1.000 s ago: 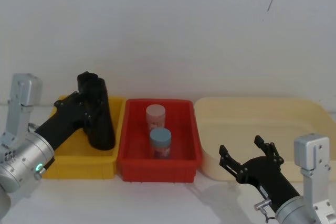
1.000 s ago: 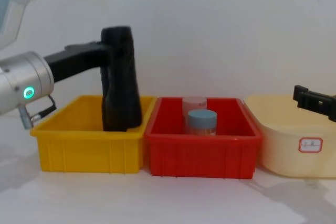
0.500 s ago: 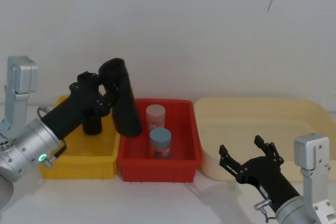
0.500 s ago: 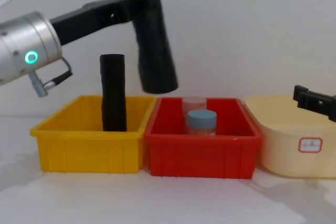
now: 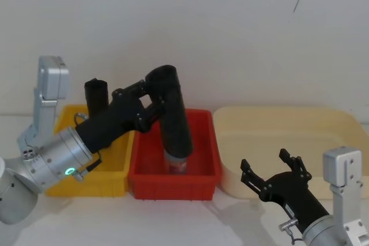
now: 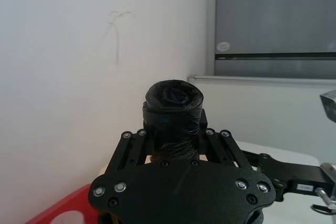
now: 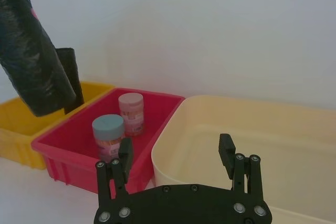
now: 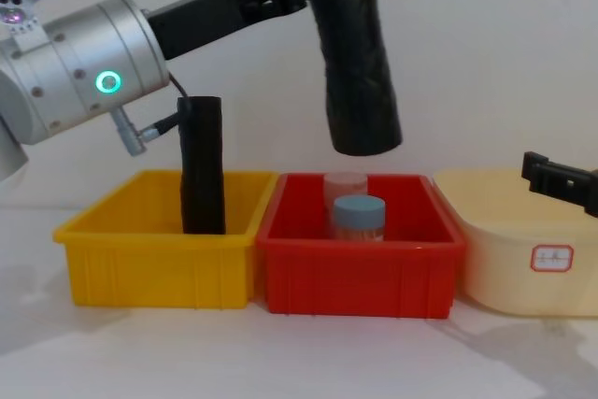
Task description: Pick up the garbage bag with the one hand and transfer it to the other hand.
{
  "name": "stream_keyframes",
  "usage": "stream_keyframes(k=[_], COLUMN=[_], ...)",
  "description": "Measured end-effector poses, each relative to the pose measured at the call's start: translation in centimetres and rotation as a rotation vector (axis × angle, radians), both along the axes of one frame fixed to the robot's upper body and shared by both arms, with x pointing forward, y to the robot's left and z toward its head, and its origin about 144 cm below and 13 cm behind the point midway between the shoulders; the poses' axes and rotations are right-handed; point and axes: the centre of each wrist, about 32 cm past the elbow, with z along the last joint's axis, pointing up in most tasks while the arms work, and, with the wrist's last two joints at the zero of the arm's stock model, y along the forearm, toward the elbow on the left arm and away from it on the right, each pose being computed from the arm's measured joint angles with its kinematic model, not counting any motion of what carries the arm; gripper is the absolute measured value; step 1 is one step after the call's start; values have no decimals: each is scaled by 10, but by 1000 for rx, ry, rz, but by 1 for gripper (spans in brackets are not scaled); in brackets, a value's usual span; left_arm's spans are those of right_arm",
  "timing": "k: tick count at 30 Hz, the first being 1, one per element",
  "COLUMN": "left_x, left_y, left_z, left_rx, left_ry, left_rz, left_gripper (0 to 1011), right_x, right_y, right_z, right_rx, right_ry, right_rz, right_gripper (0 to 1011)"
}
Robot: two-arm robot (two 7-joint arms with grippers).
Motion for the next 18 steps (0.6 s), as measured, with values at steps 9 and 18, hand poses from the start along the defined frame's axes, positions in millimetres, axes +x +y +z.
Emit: stream_keyframes(k=[9, 18], left_x=[5, 8], left_y=[-8, -8], left_z=[-4, -9], left_rx=[13, 22], left_ry=[20, 45], left_rz=[-22, -6], left_gripper=[405, 405], right_x=[0, 0], right_y=[0, 0], right_z=[0, 0], right_rx=[0, 0], right_ry=[0, 0], right_rz=[0, 0], right_gripper=[1001, 1001])
